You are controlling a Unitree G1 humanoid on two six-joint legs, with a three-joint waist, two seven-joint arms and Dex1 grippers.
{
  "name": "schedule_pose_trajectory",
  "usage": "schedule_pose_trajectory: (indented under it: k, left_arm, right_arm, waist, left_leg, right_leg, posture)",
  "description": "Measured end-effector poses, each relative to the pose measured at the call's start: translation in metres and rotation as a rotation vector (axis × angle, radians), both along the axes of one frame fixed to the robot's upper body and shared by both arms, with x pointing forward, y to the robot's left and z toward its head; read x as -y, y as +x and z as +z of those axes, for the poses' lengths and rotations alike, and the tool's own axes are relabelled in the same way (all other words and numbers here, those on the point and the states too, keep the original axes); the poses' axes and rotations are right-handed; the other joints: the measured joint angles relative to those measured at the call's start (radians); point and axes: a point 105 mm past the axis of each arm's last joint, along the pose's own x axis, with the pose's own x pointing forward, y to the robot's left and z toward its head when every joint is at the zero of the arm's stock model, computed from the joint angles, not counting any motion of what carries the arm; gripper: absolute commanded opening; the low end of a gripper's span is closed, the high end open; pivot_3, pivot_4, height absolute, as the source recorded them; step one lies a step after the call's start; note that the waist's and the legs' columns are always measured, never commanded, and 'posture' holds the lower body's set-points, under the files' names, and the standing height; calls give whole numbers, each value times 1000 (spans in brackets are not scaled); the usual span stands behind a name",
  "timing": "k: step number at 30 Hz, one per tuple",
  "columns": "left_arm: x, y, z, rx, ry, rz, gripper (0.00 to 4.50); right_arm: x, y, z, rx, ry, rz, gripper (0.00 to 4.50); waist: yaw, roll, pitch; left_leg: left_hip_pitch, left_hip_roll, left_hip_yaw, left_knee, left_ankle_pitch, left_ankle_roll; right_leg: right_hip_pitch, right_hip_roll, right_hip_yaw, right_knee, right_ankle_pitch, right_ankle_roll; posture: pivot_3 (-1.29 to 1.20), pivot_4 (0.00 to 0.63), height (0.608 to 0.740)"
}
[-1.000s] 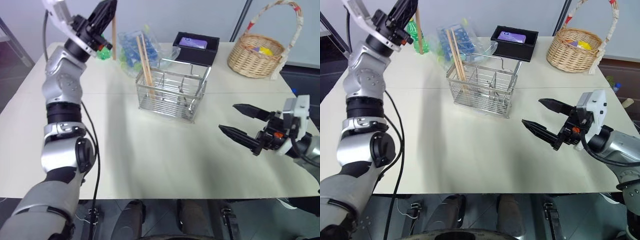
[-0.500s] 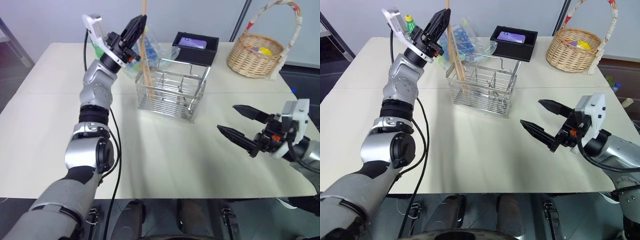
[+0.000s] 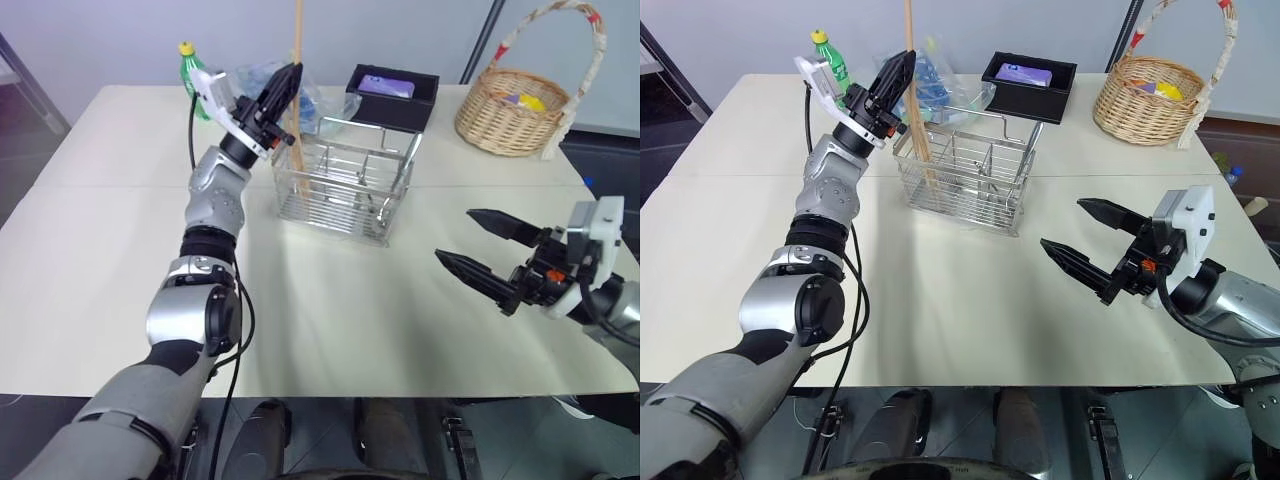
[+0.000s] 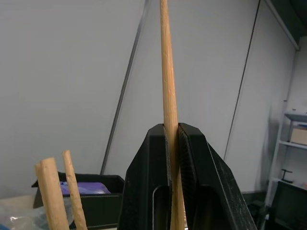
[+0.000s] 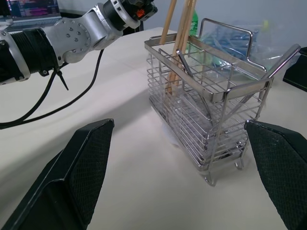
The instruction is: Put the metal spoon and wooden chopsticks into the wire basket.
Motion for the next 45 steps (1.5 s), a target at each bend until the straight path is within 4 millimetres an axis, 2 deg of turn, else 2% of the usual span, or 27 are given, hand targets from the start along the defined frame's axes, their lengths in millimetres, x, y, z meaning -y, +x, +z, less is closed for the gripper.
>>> schedule_pose_trajectory:
  k: [6, 9, 15, 16, 24, 29, 34, 40, 45]
  left_arm:
    - [3, 2, -15, -29, 21, 25, 25]
    - [3, 2, -15, -19, 33, 32, 1201]
    - [4, 2, -17, -22, 42, 33, 4240]
    - [4, 2, -17, -23, 44, 33, 4406]
    - [6, -4, -11, -12, 92, 8, 4406]
    - [-7, -14, 3, 20, 121, 17, 4406]
    - [-26, -36, 23, 67, 216, 22, 4406]
    - [-45, -61, 16, -6, 293, 11, 4406]
    - [-49, -90, -11, -126, 347, 2, 4406]
  right_arm:
    - [-1, -1, 0, -2, 2, -4, 4500]
    - [-1, -1, 0, -2, 2, -7, 4500]
    - [-1, -1, 0, -1, 3, -9, 4500]
    - [-1, -1, 0, -1, 2, -9, 4500]
    - [-3, 1, 1, 11, -1, 1, 4500]
    - [-4, 5, 4, 18, 9, 5, 4500]
    - [-10, 6, 7, 28, 20, 34, 4500]
    - [-20, 8, 4, 16, 36, 77, 4500]
    - [-28, 11, -4, -18, 61, 120, 4500]
  waist:
    - [0, 0, 0]
    - [0, 0, 0]
    - [0, 0, 0]
    - [0, 0, 0]
    - [-2, 0, 0]
    - [-3, 0, 0]
    - [-2, 0, 0]
    - [-3, 1, 0]
    - [-2, 1, 0]
  left_leg:
    - [0, 0, 0, 0, 0, 0]
    - [0, 0, 0, 0, 0, 0]
    - [0, 0, 0, 0, 0, 0]
    - [0, 0, 0, 0, 0, 0]
    - [0, 0, 0, 0, 0, 0]
    - [1, 0, 0, 0, 0, 0]
    - [1, 0, 0, 0, 0, 0]
    - [1, 0, -1, 0, 0, 0]
    - [2, 1, -1, -1, 0, 0]
  right_leg:
    - [0, 0, 0, 0, 0, 0]
    - [0, 0, 0, 0, 0, 0]
    - [0, 0, 0, 0, 0, 0]
    - [0, 0, 0, 0, 0, 0]
    - [0, 0, 0, 0, 0, 0]
    - [0, 0, 0, 1, 0, 0]
    - [0, 0, 0, 1, 0, 0]
    - [0, 0, 0, 1, 0, 0]
    - [0, 0, 1, 1, 0, -1]
  posture:
    - [0, 150, 740]
    - [0, 150, 740]
    - [0, 150, 740]
    - [0, 150, 740]
    - [0, 150, 740]
    - [0, 150, 740]
    - [0, 150, 740]
    - [0, 150, 740]
    - [0, 150, 740]
